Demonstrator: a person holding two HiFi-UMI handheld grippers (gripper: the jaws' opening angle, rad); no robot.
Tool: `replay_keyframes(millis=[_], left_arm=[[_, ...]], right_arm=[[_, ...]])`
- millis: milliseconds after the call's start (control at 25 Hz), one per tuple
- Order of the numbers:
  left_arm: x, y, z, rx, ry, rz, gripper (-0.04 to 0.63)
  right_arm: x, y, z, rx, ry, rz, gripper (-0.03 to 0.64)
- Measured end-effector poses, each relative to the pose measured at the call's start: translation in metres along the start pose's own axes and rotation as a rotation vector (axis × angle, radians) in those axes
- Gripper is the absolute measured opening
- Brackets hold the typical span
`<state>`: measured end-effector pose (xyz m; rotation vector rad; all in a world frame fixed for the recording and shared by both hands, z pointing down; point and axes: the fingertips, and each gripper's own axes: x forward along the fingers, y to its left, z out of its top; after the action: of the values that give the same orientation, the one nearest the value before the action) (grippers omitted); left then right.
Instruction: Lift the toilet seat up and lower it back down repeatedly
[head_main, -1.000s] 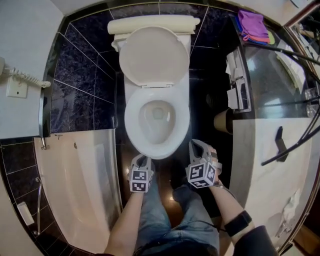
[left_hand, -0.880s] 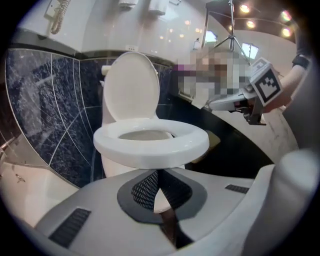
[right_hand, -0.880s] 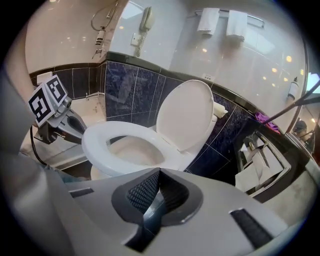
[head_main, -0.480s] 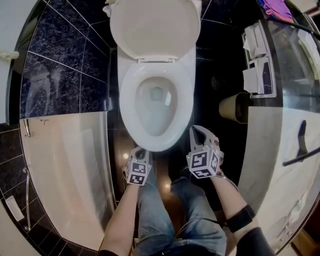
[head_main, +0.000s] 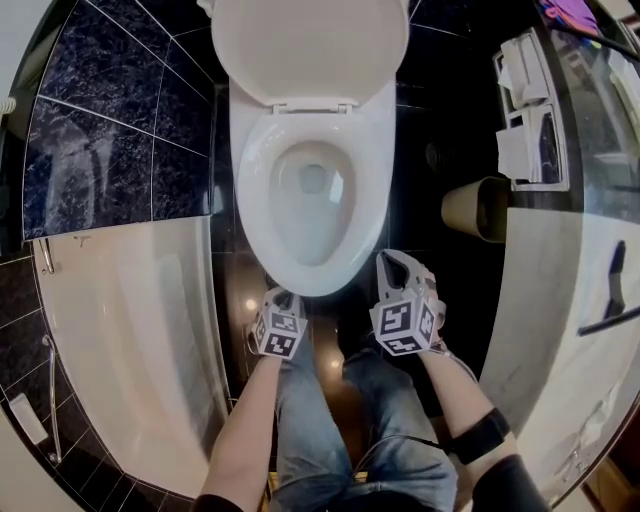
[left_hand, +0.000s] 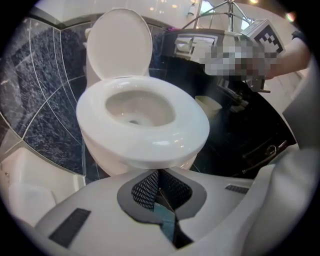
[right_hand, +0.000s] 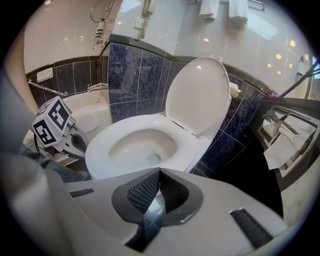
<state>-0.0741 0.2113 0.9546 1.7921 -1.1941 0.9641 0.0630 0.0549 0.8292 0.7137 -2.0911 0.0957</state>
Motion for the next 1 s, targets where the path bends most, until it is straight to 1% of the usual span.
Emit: replay_keyframes(millis=[200,320,480,600,760,840,1000], left_arm=[[-0.003,-0.001,-0.005,-0.029,0.052,0.018,0.0],[-0.017,-0.003,-0.002,-0.042,0.042,0.025,0.0],[-0.037,-0.001,0.022,-0.036,0.008,0.036,0.0],[-0.066,0.003,0.052,-0.041,-0.038,0.054,0.0],[-0.13,-0.002,0.103,-0.053,-0.127,0.075,0.0],[-0.171,-0.006,0.131,-0.063,-0.17,0.09,0.0],[-0.27,-0.019,0.197,-0.045,-0.29,0.116,0.0]], right_arm=[[-0.003,-0.004,0.007,0.004,0.011,0.003,0.018],[-0.01,-0.009,0.016,0.003,0.0,0.002,0.018],[-0.019,-0.014,0.029,0.007,-0.006,-0.001,0.018],[-0.034,-0.014,0.047,0.015,-0.019,0.004,0.018],[-0.077,-0.023,0.086,0.034,-0.051,-0.001,0.018],[-0.103,-0.029,0.108,0.052,-0.073,0.007,0.018],[-0.166,-0.046,0.16,0.118,-0.118,0.02,0.018]])
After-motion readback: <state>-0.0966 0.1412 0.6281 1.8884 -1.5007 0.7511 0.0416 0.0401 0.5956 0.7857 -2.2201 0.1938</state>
